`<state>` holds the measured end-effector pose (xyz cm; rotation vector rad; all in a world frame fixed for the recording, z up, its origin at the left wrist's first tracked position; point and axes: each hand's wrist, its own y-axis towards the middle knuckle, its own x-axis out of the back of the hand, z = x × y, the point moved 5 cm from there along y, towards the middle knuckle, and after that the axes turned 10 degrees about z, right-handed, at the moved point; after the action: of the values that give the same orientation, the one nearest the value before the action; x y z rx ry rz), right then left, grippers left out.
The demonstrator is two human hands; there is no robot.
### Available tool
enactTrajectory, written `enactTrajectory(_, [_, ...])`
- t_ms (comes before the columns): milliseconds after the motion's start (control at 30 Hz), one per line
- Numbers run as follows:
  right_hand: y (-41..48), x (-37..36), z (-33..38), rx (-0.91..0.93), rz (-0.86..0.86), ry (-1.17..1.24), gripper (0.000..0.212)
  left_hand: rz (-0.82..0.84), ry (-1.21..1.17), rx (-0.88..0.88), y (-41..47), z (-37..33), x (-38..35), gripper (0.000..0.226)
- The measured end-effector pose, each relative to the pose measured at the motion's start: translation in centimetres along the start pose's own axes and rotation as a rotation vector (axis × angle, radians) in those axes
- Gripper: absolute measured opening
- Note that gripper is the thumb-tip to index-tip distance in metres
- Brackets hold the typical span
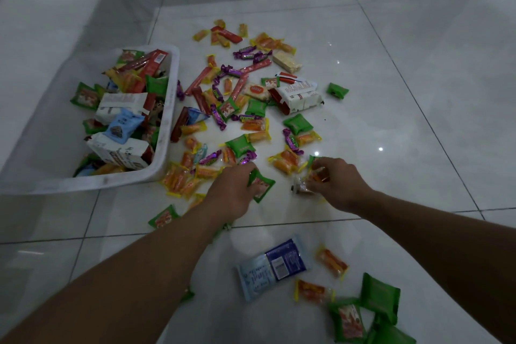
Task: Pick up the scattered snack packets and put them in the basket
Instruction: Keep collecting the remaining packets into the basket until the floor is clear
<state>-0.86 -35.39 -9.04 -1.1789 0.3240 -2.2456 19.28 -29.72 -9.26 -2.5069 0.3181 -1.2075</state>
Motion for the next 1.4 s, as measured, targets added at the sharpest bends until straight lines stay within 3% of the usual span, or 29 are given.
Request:
enactTrajectory(100, [0.1, 0.3, 1.6, 0.032, -0.004, 0.039, 0.043, -0.041, 0.026, -0.009, 0.0, -0.6, 1.6, 0.024])
enactTrajectory(233, [0.2, 1.2, 4.7, 0.106, -0.034, 0.096, 0.036, -0.106, 0.009, -0.018, -0.7, -1.1, 4.5, 0.013])
enactTrajectory(533, [0.3, 1.5, 13.2, 0.244, -0.071, 0.138, 0.036, -0.209, -0.033, 0.016, -4.7, 1.3, 10.4, 0.016])
enactTrajectory(667, [0.8, 0.0, 17.1, 0.302, -0.033, 0.157, 0.028, -0.337, -0.064, 0.096, -7.4, 4.1, 13.3, 0.027])
enactTrajectory(900, [1.8, -3.8, 24.2, 0.366, 0.074, 0.168, 0.029, -0.611, -0.144, 0.255, -12.8, 10.0, 18.8, 0.023])
enactTrajectory(1067, [2.7, -7.3, 27.6, 0.362, 0.108, 0.260, 0.034, -0.798, -0.333, 0.369, -15.1, 14.9, 20.8, 0.013])
enactTrajectory(1233, [3.6, -9.5, 29.1, 0.339, 0.109, 0.326, 0.034, -0.855, -0.514, 0.437, -15.1, 17.9, 21.1, 0.037])
enactTrajectory(1400, [5.1, -11.3, 30.8, 0.336, 0.127, 0.486, 0.031, -0.806, -0.409, 0.500, -14.9, 18.9, 20.4, 0.040])
